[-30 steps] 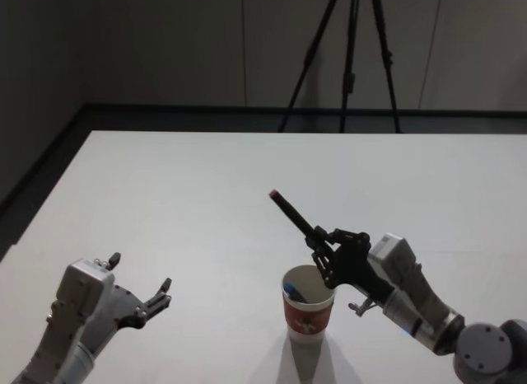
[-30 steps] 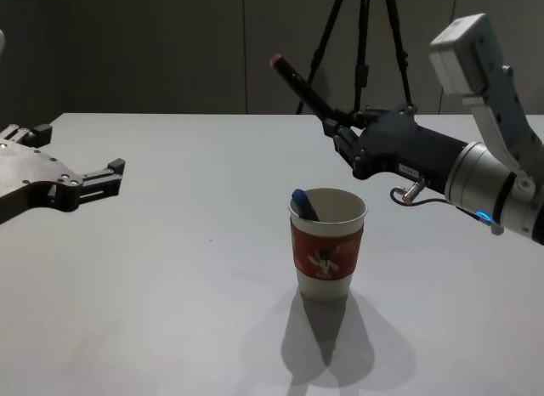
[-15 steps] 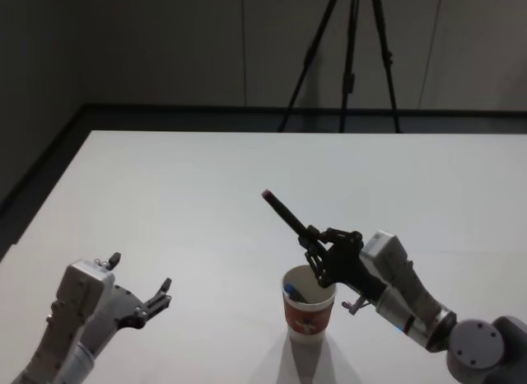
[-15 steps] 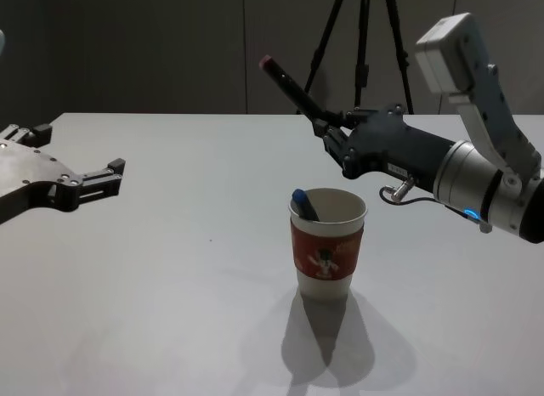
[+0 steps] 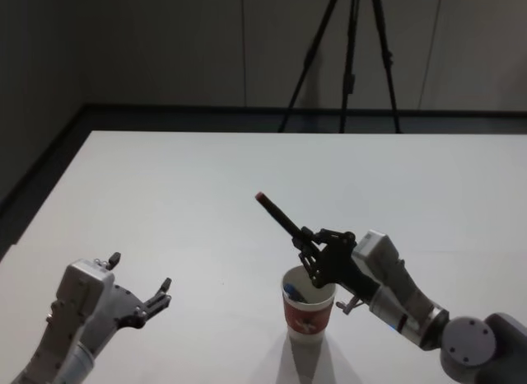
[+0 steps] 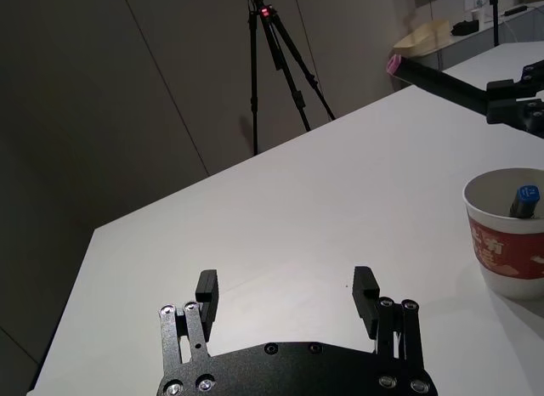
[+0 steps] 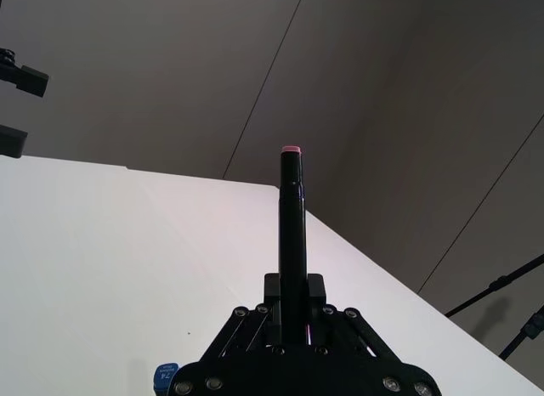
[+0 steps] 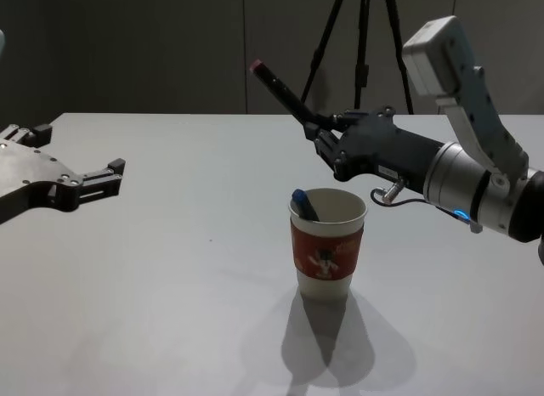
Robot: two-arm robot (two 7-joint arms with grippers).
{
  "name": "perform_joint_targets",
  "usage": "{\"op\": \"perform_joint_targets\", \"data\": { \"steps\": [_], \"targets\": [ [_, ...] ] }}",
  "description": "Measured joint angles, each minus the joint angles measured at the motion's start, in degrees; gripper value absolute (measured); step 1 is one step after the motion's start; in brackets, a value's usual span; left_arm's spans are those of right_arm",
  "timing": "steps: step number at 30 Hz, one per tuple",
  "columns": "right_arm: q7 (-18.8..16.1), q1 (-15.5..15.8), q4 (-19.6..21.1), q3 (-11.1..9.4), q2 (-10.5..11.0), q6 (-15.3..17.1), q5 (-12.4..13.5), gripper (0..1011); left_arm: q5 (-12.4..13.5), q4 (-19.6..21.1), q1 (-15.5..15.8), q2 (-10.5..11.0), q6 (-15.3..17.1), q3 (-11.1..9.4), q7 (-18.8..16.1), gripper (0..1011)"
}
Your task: Place the pen into the pen holder.
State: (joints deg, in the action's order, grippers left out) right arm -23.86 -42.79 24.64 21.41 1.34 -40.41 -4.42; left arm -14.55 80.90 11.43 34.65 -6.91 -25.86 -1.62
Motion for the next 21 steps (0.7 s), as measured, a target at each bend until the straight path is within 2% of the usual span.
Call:
{"op": "perform_joint_targets", "data": {
  "steps": [11,21],
  "targets": [
    [0.4,-0.8,-1.8,-0.1,-0.3,-0.7,-0.7,174,0.0,0.0,0.0,0.0,0.0,0.0,0.0,1001],
    [1.0,-2.7,-6.3,-0.3,-1.2,-2.5,-1.5,174,0.0,0.0,0.0,0.0,0.0,0.0,0.0,1002]
  ]
}}
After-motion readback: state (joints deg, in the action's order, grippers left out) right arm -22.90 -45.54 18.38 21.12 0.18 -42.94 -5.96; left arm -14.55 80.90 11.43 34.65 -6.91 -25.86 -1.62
